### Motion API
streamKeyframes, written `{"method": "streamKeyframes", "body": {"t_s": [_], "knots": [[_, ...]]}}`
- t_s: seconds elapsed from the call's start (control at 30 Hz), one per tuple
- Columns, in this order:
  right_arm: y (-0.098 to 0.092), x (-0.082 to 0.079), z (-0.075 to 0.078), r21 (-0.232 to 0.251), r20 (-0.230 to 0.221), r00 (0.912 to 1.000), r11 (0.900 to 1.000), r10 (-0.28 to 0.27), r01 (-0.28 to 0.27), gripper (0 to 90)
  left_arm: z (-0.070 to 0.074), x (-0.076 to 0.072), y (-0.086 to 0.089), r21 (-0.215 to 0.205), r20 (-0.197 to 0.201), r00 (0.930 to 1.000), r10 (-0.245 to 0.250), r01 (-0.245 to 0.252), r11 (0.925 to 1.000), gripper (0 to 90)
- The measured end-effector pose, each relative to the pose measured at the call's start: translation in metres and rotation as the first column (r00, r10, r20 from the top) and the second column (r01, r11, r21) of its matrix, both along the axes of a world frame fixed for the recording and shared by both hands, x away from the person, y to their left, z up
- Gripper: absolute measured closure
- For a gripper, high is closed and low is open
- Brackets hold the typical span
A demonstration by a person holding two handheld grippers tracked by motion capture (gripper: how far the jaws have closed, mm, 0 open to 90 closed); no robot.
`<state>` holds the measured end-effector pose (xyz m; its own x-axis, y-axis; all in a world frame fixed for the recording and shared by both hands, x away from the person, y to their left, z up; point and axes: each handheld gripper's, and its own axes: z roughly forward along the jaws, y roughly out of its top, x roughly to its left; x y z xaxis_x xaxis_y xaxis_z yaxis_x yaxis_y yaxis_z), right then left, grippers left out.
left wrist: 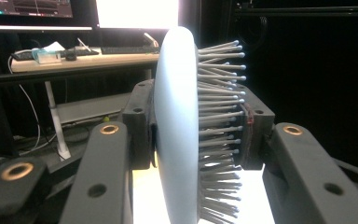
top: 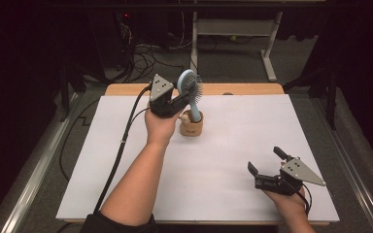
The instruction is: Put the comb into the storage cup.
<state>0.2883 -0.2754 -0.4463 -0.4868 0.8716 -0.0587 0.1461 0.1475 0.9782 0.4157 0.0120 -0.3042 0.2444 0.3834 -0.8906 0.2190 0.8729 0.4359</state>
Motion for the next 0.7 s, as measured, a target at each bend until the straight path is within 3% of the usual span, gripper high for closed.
{"method": "streamKeyframes", "body": {"t_s": [0.07, 0.2, 0.7], "knots": [[0.000, 0.000, 0.000, -0.001, -0.001, 1.0000, 1.000, 0.000, 0.000, 0.3, 0.000, 0.001, 0.000, -0.022, -0.013, 0.9999, 0.003, -0.004, 0.9997, 57.8], [0.000, 0.000, 0.000, -0.001, 0.001, 1.0000, 1.000, 0.001, -0.001, 0.3, -0.005, 0.002, 0.000, -0.004, -0.017, 0.9999, -0.001, 0.001, 1.0000, 57.8], [0.001, 0.001, -0.001, -0.003, 0.000, 1.0000, 1.000, 0.002, -0.002, 0.3, -0.012, 0.006, -0.006, -0.020, -0.047, 0.9989, 0.005, -0.006, 0.9998, 57.7]]}}
